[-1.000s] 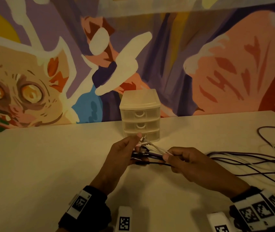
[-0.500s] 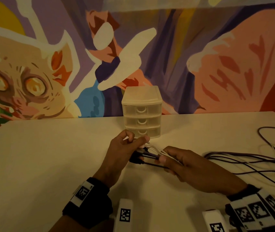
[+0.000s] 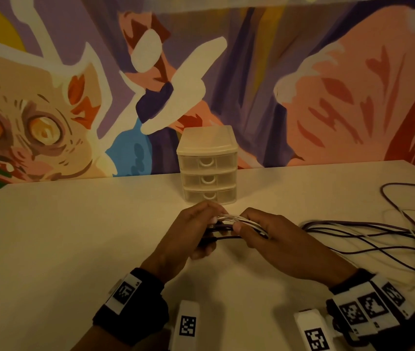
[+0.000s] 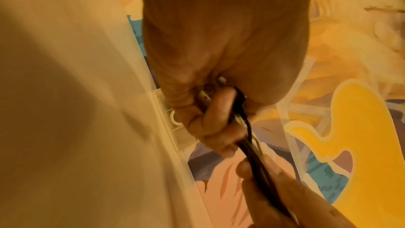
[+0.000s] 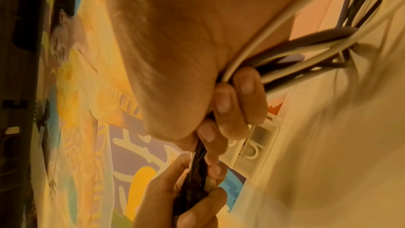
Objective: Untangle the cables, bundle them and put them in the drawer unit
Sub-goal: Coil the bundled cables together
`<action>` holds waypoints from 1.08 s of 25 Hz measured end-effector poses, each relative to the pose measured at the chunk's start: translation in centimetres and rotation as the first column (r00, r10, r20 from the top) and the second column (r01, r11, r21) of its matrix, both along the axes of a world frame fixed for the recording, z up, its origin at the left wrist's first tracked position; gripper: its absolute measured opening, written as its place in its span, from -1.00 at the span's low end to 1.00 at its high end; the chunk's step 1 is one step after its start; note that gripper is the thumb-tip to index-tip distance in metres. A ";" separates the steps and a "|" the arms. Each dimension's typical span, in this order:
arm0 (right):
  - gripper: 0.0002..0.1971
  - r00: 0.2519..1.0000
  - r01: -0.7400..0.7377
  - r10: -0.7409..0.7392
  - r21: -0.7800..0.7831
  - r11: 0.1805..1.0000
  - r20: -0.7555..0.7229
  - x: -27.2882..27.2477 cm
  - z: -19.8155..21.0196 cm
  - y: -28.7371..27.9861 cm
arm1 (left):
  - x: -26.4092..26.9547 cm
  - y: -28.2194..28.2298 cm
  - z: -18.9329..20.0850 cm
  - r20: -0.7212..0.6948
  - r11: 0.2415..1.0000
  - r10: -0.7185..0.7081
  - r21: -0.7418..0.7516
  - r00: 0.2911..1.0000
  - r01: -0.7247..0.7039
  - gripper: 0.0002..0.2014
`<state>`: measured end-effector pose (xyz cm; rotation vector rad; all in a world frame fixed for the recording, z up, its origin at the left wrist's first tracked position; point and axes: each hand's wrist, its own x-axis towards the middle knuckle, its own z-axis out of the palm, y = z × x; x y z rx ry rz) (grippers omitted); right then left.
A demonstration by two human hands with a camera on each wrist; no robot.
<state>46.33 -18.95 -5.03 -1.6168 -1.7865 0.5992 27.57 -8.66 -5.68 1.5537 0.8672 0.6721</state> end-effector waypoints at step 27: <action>-0.54 0.854 0.004 -0.052 0.095 0.996 0.518 -1.4 1.4 1.8 | 0.6 0.7 -0.3 -0.030 0.958 0.243 0.163 0.969 -0.235 -0.62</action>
